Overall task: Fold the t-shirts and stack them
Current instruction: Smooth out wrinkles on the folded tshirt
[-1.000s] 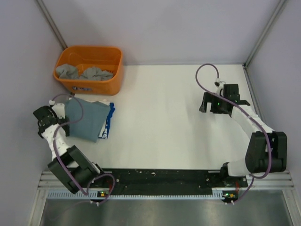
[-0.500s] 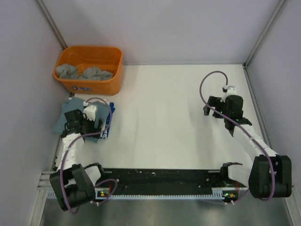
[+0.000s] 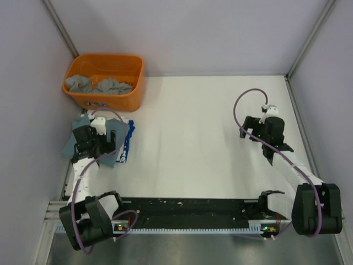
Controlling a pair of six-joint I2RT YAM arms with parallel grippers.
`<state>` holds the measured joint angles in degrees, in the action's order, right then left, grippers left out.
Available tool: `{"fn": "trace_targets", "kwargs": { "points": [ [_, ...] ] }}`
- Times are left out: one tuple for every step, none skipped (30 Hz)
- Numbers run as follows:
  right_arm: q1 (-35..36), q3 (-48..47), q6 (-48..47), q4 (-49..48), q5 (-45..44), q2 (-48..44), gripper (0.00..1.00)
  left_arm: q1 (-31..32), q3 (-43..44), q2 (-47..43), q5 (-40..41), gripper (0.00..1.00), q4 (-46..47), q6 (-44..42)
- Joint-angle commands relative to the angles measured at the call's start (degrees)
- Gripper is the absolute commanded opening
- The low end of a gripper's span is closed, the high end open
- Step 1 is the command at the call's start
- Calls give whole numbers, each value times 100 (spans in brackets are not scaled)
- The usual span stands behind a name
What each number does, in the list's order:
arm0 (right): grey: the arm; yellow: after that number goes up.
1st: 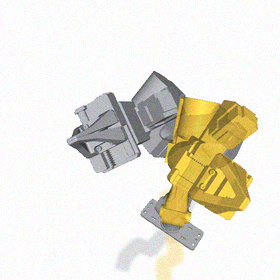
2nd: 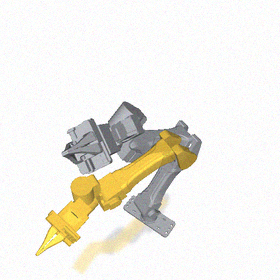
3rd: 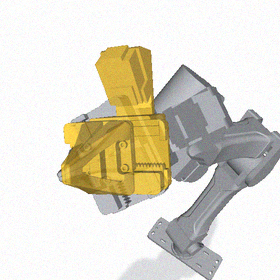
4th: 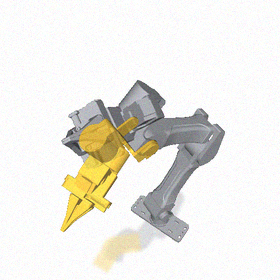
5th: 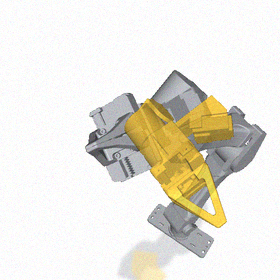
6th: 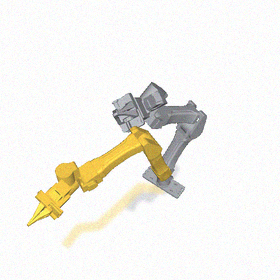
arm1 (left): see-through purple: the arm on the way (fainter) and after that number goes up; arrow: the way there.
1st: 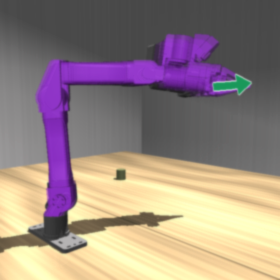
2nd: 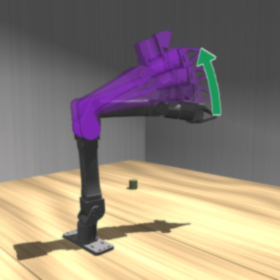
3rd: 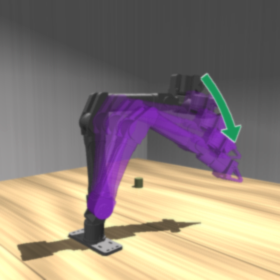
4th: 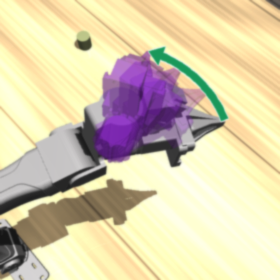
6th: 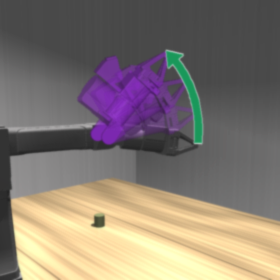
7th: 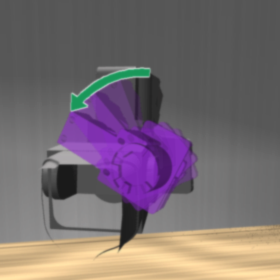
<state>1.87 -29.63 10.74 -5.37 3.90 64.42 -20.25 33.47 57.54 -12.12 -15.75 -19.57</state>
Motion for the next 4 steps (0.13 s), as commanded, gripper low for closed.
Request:
{"fn": "trace_targets", "kwargs": {
  "points": [
    [50, 53, -2, -456, -135, -246, 99, 21, 80, 12, -27, 99, 371, 252],
    [42, 54, -11, -457, -144, -237, 99, 21, 63, 12, -19, 99, 414, 296],
    [42, 45, -19, -457, -153, -246, 99, 21, 45, 12, 16, 99, 458, 374],
    [42, 45, -11, -457, -162, -246, 99, 21, 54, 20, 43, 99, 476, 419]
  ]
}}
